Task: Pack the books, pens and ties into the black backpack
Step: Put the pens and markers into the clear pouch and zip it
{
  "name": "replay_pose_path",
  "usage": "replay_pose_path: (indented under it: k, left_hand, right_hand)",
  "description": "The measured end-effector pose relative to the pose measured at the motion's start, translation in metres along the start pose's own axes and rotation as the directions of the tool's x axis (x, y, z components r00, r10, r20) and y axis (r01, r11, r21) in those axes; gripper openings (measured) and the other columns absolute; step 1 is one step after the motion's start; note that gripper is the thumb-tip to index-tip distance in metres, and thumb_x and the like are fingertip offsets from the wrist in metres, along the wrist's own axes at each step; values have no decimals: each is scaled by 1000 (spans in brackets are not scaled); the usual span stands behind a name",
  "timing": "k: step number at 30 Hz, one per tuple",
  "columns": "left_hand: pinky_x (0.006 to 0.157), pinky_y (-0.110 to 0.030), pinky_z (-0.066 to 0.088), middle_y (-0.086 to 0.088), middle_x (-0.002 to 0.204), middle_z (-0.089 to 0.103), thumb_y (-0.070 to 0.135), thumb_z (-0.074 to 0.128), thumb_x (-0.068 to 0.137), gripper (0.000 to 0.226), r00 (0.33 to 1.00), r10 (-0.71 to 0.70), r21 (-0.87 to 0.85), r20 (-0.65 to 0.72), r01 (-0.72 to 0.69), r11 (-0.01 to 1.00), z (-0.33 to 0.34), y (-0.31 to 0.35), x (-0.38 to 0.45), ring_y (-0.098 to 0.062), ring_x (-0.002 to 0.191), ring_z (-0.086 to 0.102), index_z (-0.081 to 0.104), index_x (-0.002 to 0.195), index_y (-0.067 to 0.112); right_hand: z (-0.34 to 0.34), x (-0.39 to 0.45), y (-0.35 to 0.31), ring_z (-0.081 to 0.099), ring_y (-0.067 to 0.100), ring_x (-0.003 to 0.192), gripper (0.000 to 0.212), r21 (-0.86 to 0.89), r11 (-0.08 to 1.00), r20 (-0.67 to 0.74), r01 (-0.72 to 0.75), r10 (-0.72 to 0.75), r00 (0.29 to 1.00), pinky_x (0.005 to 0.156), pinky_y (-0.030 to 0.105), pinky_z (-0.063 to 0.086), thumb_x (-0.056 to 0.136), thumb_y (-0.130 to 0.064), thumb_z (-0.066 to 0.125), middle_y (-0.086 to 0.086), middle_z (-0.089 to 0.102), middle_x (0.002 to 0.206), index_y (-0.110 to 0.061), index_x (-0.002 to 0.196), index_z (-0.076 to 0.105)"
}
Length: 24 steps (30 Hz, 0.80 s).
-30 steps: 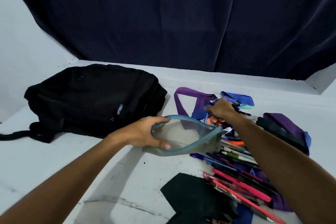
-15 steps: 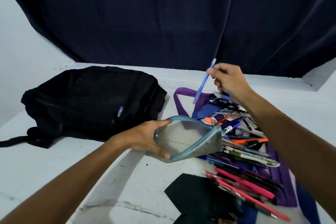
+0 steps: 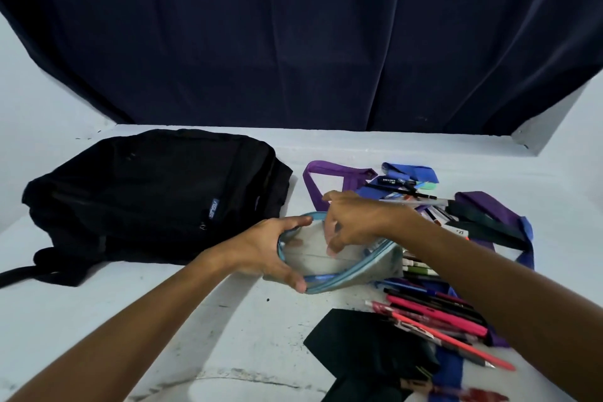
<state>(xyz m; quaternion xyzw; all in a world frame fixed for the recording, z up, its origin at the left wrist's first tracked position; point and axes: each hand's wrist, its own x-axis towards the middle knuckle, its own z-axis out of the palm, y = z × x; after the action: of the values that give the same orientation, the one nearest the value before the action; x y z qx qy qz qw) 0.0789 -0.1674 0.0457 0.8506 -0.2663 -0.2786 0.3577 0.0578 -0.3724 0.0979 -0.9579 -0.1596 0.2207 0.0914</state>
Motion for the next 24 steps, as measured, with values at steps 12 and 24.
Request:
replay_pose_path:
  k: [12,24]
  left_hand:
    - [110,-27,41,17,145,38,55,93,33,130,998,-12,-39,-66,9,999,-14,-3,-31,-5,131,46,38,148,29]
    - [100,-13,43,22,139,46,66,91,23,135,970,-165,-163,-176,137,977,7,-54,-107,12,120,50,44,142,25]
  right_hand:
    - [-8,-6,18,58,13,99,35,113,993,90,-38,28,996,82,26,50,79,-25,78,-9,61,111,-26,110,65]
    - [33,30,-32,60,9,90,24,329,920,95,211,-255,962,71,9,44,84,-32,74,-8,64,104,-19,104,71]
